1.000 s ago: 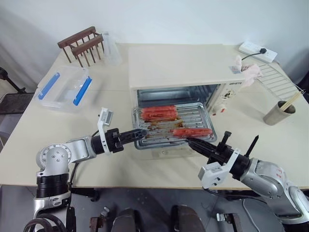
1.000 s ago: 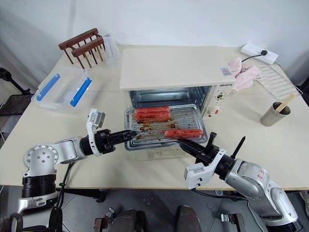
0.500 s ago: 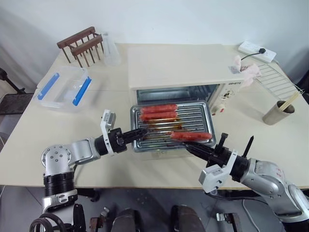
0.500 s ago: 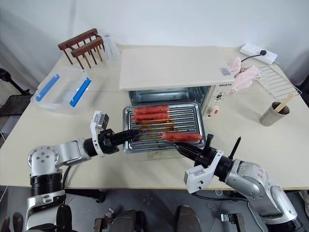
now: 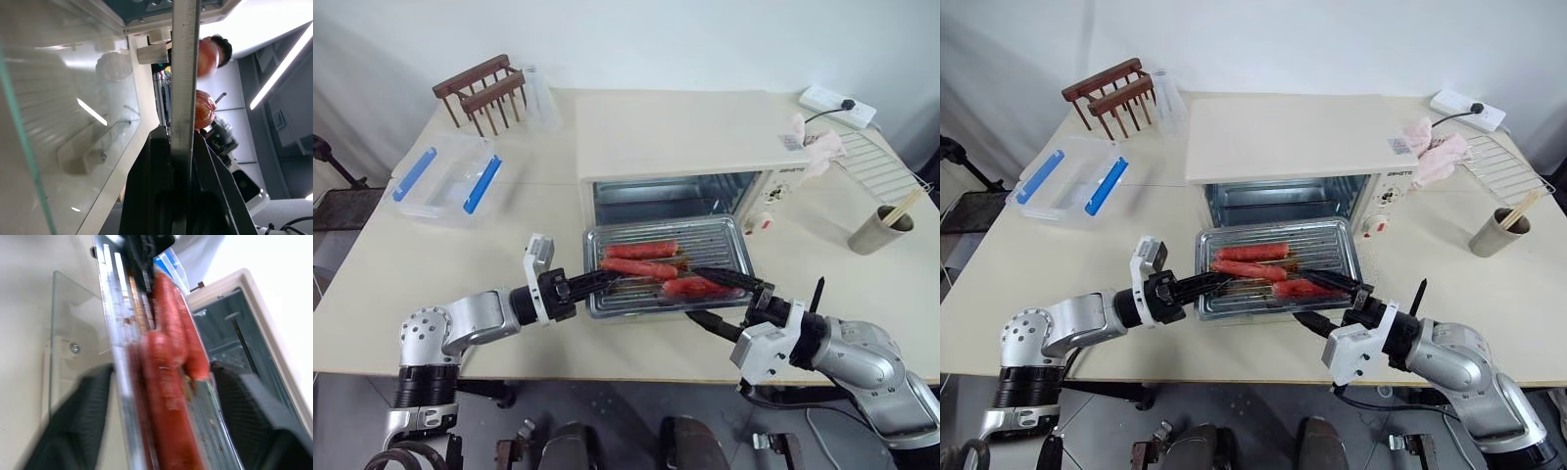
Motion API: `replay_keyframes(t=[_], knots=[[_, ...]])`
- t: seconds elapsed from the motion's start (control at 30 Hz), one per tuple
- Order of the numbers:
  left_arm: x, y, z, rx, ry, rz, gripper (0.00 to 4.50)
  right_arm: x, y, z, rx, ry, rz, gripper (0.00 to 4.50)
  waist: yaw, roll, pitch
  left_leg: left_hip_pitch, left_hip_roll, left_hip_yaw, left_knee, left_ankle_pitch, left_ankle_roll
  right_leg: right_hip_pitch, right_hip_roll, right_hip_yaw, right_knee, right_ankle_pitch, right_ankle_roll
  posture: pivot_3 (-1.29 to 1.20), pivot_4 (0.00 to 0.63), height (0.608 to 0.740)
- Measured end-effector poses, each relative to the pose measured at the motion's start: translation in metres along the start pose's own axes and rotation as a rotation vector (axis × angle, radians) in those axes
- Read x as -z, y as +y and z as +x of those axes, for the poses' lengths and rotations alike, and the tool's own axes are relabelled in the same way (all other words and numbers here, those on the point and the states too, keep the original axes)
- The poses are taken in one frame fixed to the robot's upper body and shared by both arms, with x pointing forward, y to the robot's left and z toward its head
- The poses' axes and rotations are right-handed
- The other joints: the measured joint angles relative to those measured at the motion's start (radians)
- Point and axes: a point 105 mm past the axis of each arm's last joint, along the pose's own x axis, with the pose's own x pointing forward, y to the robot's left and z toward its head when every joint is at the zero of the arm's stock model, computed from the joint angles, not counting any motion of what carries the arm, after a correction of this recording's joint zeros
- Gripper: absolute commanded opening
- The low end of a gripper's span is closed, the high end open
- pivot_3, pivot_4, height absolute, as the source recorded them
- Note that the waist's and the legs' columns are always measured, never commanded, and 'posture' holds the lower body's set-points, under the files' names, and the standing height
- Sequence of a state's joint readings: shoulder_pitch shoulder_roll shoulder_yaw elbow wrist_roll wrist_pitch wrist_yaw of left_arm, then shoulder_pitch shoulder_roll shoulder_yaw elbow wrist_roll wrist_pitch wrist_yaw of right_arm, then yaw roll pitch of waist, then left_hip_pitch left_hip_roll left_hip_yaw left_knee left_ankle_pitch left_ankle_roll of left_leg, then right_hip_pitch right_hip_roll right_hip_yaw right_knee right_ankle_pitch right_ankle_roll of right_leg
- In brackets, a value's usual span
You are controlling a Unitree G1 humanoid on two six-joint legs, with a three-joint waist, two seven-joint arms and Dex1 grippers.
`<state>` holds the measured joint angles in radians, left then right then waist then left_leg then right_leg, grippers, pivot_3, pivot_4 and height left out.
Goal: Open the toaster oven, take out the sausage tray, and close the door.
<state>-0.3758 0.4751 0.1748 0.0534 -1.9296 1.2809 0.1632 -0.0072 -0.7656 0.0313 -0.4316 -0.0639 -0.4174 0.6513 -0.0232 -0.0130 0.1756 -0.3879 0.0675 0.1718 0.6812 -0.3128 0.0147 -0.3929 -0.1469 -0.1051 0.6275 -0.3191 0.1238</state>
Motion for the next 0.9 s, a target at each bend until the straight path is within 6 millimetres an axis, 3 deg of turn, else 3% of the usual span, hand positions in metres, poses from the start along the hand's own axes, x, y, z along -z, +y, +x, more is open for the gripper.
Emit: replay_keyframes(t=[0.23,0.43,0.7,0.9], knots=[[-0.001,0.005,-0.004,-0.019,-0.026,-0.019,0.0,-0.006,-0.023,-0.013,0.048,-0.069,0.421,4.45,0.002,0.0,0.0,0.0,0.0,-0.001,0.0,0.0,0.001,0.0,0.0,0.0,0.0,0.0,0.0,0.0,0.15,0.74],[0.0,0.012,-0.023,-0.047,-0.042,-0.039,0.0,0.007,-0.05,-0.029,0.146,-0.057,0.764,4.45,0.001,0.0,0.0,0.0,0.0,-0.001,0.0,-0.001,0.002,0.0,0.0,0.0,-0.001,0.0,-0.001,0.0,0.15,0.74],[0.005,0.015,-0.043,-0.023,-0.046,-0.07,0.0,0.038,-0.05,-0.06,0.179,0.06,1.061,4.45,0.02,0.0,0.0,-0.001,-0.001,0.0,0.0,-0.001,0.002,-0.001,-0.001,0.0,-0.003,0.0,-0.001,0.0,0.15,0.74],[0.008,0.019,-0.053,-0.032,-0.062,-0.087,0.0,0.043,-0.044,-0.066,0.149,0.069,1.151,4.45,0.022,0.0,0.0,-0.001,-0.001,0.0,-0.001,-0.001,0.002,-0.001,-0.002,0.0,-0.003,0.0,-0.001,0.0,0.15,0.74]])
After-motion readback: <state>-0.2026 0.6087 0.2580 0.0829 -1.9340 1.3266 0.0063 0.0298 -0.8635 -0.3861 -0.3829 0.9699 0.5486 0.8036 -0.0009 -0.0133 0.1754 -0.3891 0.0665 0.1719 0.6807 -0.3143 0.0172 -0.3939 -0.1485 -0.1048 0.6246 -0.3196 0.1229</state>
